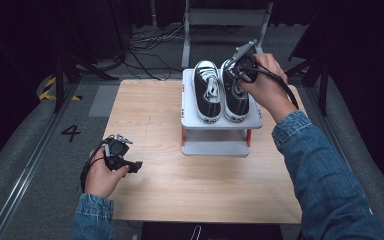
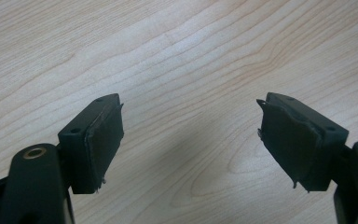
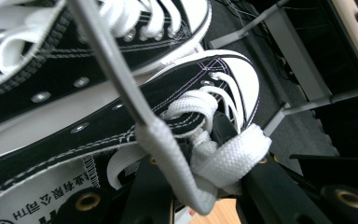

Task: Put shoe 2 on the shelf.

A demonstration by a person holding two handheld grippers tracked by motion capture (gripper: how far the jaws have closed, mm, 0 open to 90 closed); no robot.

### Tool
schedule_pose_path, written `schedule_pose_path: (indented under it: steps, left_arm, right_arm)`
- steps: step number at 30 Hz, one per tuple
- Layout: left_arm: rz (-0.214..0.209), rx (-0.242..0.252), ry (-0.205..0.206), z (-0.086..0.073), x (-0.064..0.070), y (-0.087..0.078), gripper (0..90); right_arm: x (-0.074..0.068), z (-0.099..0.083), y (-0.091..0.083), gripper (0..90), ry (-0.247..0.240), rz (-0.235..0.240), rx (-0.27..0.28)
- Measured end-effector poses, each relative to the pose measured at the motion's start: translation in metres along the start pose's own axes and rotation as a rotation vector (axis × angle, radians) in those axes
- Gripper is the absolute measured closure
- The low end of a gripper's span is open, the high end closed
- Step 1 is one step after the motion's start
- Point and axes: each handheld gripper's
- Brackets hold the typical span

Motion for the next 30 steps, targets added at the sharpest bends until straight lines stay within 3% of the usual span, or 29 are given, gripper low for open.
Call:
schedule_pose_path:
  steps: [6, 10, 14, 19, 24, 27, 30]
  left_arm:
    - [-0.010, -0.009, 0.008, 0.003, 0.002, 0.003, 21.8]
    - [-0.009, -0.002, 0.008, 0.003, 0.002, 0.002, 21.8]
    - [-0.012, -0.003, 0.006, 0.003, 0.001, 0.002, 21.8]
    - [-0.012, -0.005, 0.007, 0.004, 0.001, 0.004, 21.7]
    - [-0.020, 0.002, 0.006, 0.007, 0.000, 0.004, 21.7]
    - [-0.020, 0.001, 0.013, 0.010, -0.001, 0.005, 21.7]
    - [-0.020, -0.001, 0.015, 0.013, -0.002, 0.007, 21.6]
  right_arm:
    - [-0.004, 0.002, 0.002, 79.0, 0.017, 0.015, -0.007]
    - [-0.003, -0.002, 0.007, 65.1, 0.049, 0.051, 0.029]
    - [0.000, -0.004, -0.002, 51.0, 0.068, 0.015, 0.060]
    - [0.006, -0.013, -0.024, 47.4, 0.151, 0.045, 0.115]
    - [0.016, -0.033, -0.052, 46.0, 0.271, 0.140, 0.201]
    - [0.020, -0.050, -0.068, 43.2, 0.286, 0.095, 0.214]
    - [0.024, -0.075, -0.086, 41.5, 0.330, 0.088, 0.245]
Point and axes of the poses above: each handheld gripper's, and its own axes: y roughly forward along the jaws, z roughly out of its top, x roughly to its right, and after that the axes turned 6 degrees about y, right-handed
